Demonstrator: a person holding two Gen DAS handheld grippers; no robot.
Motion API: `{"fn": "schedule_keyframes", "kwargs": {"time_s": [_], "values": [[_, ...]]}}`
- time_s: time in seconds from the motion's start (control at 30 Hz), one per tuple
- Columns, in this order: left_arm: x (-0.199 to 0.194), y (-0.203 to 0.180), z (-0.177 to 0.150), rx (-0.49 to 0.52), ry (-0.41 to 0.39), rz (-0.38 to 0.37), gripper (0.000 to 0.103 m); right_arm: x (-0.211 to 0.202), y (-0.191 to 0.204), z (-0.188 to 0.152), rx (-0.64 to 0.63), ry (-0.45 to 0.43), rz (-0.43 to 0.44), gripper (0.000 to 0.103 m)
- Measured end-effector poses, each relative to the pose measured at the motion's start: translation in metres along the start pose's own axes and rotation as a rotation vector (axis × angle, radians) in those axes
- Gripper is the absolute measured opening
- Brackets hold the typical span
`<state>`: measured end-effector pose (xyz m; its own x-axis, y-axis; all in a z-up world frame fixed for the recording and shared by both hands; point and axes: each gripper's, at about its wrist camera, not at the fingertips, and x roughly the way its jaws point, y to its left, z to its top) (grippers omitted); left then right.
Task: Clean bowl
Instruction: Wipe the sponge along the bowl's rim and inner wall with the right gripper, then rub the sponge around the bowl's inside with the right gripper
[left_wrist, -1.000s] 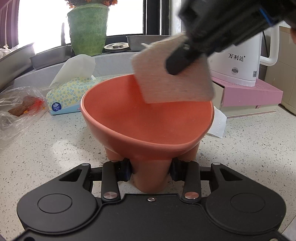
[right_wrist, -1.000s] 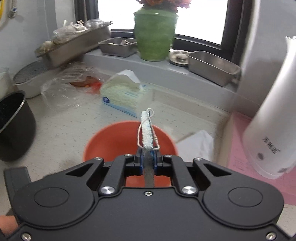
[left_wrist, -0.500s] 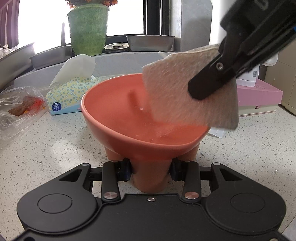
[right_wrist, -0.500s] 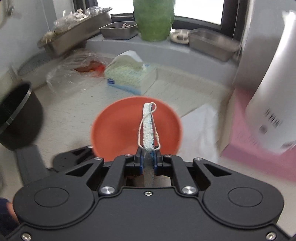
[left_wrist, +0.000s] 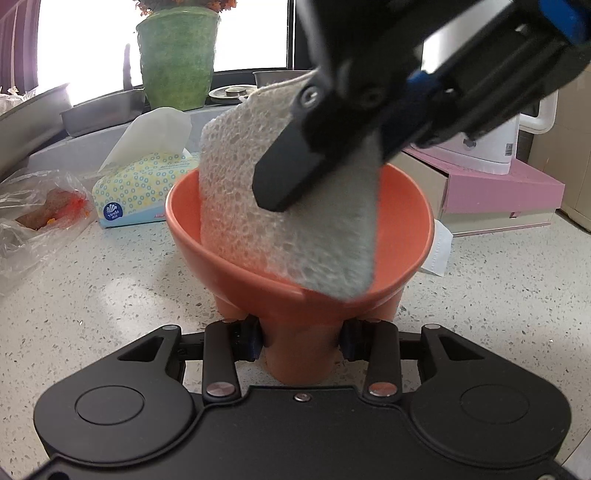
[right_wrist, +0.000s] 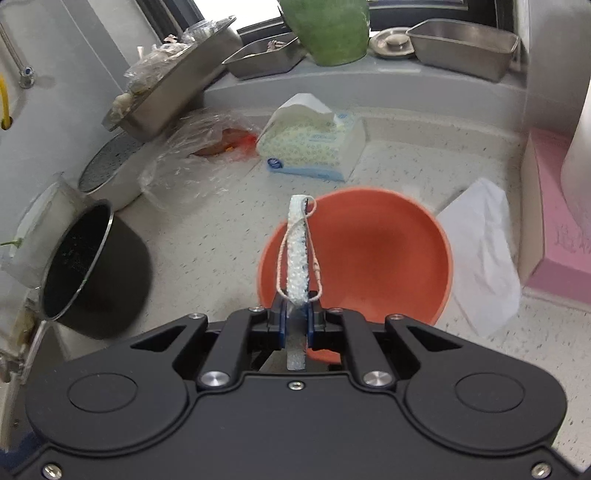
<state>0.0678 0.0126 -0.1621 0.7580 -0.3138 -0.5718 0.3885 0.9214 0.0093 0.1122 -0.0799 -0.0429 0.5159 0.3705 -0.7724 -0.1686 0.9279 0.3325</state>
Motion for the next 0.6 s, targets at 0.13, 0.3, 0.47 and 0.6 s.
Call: {"fn": "schedule_keyframes", "kwargs": {"time_s": [0.13, 0.3, 0.47, 0.6], "values": [[0.000, -0.001, 0.000, 0.000, 0.000, 0.001, 0.038, -0.004, -0.007, 0.005, 0.017, -0.061, -0.042, 0.011], [0.000, -0.001, 0.000, 0.001, 0.000, -0.002, 0.038, -0.010, -0.021, 0.011, -0.002, -0.092, -0.149, 0.011], [0.000, -0.002, 0.000, -0.002, 0.000, 0.000, 0.038, -0.022, -0.035, 0.004, -0.006, -0.097, -0.187, 0.011], [0.000, -0.001, 0.000, -0.004, 0.000, 0.001, 0.038, -0.035, -0.040, -0.007, -0.033, -0.094, -0.212, 0.011]]}}
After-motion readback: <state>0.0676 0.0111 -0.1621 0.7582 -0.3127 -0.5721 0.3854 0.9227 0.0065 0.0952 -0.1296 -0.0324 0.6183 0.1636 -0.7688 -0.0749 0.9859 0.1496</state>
